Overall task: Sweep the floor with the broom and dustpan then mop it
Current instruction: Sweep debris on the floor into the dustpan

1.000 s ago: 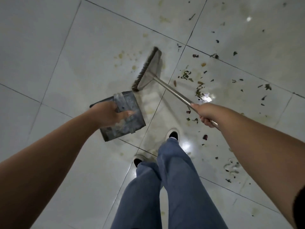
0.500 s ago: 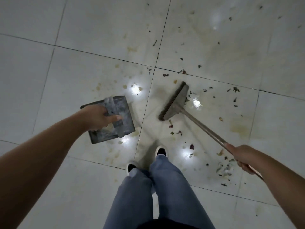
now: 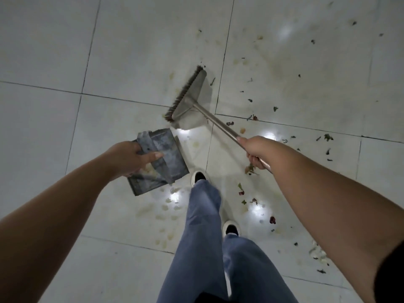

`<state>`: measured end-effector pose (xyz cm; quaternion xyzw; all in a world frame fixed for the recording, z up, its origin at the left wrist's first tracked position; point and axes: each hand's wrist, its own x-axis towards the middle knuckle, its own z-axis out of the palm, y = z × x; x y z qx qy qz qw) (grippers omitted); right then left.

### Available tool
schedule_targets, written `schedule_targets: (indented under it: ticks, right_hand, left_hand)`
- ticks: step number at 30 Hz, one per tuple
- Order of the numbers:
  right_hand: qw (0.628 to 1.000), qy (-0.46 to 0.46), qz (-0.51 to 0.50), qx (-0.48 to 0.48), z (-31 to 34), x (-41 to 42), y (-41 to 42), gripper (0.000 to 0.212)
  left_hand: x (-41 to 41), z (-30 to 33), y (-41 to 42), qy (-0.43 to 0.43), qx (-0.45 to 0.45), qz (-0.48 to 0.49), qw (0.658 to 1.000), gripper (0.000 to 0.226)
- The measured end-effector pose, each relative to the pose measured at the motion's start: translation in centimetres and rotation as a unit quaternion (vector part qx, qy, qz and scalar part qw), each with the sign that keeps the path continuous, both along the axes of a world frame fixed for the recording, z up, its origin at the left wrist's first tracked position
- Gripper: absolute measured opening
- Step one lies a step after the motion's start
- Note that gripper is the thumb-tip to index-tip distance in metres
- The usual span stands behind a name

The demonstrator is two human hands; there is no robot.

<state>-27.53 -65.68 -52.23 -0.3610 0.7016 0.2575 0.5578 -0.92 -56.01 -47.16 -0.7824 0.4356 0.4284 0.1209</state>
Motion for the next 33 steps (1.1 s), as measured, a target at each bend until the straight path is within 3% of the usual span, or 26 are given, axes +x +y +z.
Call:
schedule_targets:
  ticks: [6, 10, 14, 18, 24, 29, 33]
  right_hand:
    - [0.999, 0.000, -0.031, 0.009, -2.3, 6.0, -8.9, 0.060]
    - [0.999, 0.019, 0.002, 0.028, -4.6, 5.7, -11.2, 0.064]
    - [0.995, 0.051, -0.018, 0.080, -4.8, 0.5, -7.4, 0.047]
    - [0.985, 0.109, -0.082, 0.103, -0.8, -5.6, -0.9, 0.059]
    - [0.977, 0.179, -0.031, 0.109, 4.4, -6.8, 1.5, 0.061]
    - [0.986, 0.136, -0.060, 0.081, 3.9, -4.2, 0.5, 0.060]
    - [0.998, 0.046, -0.004, 0.048, -0.5, -1.3, -1.5, 0.063]
  left_hand:
    - [4.7, -2.5, -6.3, 0.032, -0.002, 0.058, 0.998, 0.050]
    - [5.2, -3.6, -9.9, 0.022, 0.002, 0.012, 1.000, 0.052]
    - [5.1, -3.5, -11.9, 0.027, -0.016, -0.018, 0.999, 0.047]
    - [4.5, -2.8, -12.6, 0.034, -0.010, -0.044, 0.998, 0.053]
    - [3.2, -2.6, -11.3, 0.040, -0.003, -0.101, 0.994, 0.060]
    - [1.8, -2.5, -9.6, 0.028, 0.020, -0.136, 0.990, 0.063]
    - [0.3, -2.9, -8.1, -0.007, 0.038, -0.178, 0.983, 0.066]
